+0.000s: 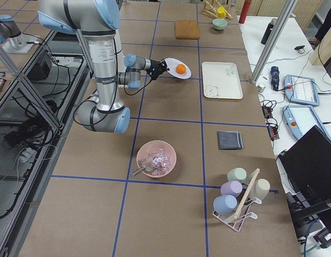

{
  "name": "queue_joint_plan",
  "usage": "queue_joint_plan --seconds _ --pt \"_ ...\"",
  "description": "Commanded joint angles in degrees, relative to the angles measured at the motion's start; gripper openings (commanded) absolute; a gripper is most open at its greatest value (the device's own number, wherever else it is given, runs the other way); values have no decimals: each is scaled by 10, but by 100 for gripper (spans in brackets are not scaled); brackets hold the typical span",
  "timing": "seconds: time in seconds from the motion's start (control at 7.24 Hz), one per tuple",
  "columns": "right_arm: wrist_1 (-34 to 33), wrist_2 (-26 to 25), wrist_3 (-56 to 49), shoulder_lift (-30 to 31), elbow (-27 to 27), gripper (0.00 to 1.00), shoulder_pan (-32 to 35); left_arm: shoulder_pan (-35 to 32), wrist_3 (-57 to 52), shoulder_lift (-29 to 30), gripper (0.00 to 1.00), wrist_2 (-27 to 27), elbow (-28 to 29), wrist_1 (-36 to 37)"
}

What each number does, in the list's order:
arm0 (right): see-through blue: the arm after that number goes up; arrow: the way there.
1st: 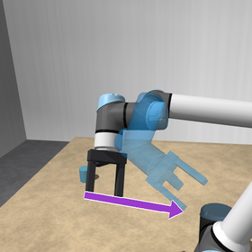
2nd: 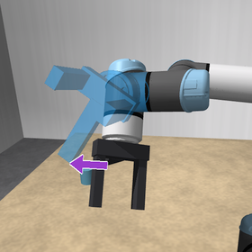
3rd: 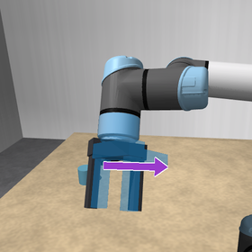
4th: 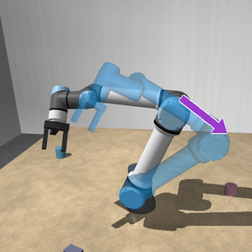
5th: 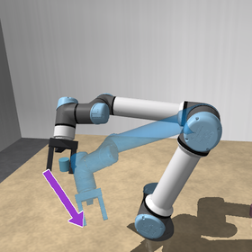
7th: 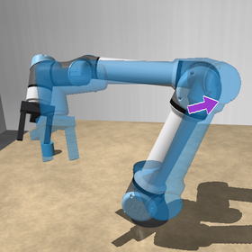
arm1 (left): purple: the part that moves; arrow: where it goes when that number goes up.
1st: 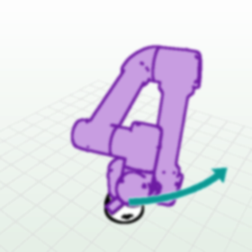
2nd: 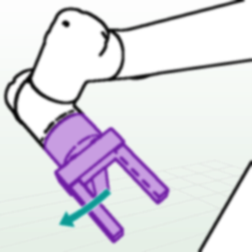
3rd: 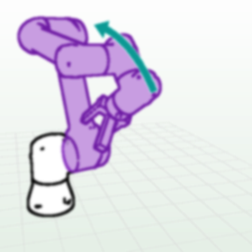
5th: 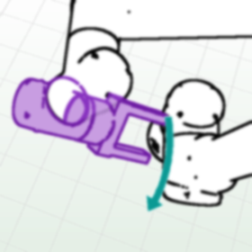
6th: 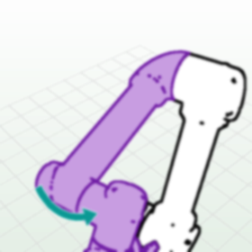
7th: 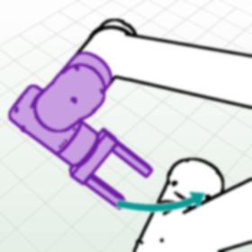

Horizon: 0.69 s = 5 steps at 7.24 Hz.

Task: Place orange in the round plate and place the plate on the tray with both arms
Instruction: 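Lift and push the plate with the right gripper onto the bear tray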

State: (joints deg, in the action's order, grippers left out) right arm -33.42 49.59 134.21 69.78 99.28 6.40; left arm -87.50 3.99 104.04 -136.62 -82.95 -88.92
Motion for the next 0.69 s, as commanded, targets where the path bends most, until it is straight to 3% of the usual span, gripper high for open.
queue_joint_plan --seconds 0.0,0.41,0.55 --pt "46 0 -2 -2 3 0 25 -21 -2 -71 98 -17 -67 1" --pt "41 8 0 -43 -12 0 98 -51 -3 -133 98 -9 -113 -5" --pt "39 29 4 -68 -67 0 129 -51 -2 -133 98 -9 -114 -5"
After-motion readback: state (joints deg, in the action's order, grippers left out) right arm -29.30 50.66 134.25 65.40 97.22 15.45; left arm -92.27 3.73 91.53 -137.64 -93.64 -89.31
